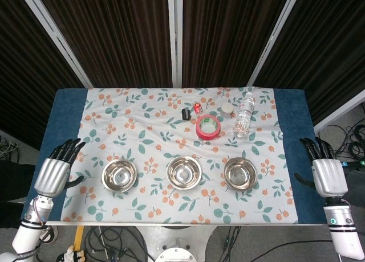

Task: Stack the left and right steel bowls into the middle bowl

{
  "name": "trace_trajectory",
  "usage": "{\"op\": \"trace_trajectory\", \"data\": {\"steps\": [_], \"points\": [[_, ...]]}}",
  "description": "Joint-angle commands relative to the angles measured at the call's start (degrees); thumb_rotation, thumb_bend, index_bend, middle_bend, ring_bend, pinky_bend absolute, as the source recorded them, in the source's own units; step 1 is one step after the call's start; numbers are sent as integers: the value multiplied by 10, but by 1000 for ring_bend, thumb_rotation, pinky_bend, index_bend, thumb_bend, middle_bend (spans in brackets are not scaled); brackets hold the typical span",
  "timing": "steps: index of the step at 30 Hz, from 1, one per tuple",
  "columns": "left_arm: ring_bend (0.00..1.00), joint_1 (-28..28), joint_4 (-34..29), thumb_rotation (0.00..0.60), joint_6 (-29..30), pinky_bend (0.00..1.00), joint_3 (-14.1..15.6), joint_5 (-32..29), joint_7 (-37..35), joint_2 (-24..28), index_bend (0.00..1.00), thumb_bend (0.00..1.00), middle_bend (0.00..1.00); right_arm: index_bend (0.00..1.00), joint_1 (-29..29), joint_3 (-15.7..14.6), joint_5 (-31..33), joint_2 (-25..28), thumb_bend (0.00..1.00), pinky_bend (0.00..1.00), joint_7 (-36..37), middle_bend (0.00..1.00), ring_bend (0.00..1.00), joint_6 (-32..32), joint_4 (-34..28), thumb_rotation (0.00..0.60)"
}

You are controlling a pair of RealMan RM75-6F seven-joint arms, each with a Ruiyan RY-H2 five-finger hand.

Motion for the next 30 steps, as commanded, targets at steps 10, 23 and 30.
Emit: {"op": "trace_trajectory", "data": {"steps": [10,23,30], "points": [[130,-1,-8,600,1,230,-1,3,5,3,148,40,194,103,4,-5,-13,3,101,292,-1,175,258,-2,-14,600],[130,3,-13,600,3,230,5,7,2,9,149,42,194,310,61,-75,-92,-32,101,763,-122,351,769,-126,-62,600],[130,6,-7,600,6,231,4,4,-10,14,154,42,194,315,81,-78,-74,-65,109,763,-177,353,769,-169,-49,600]]}}
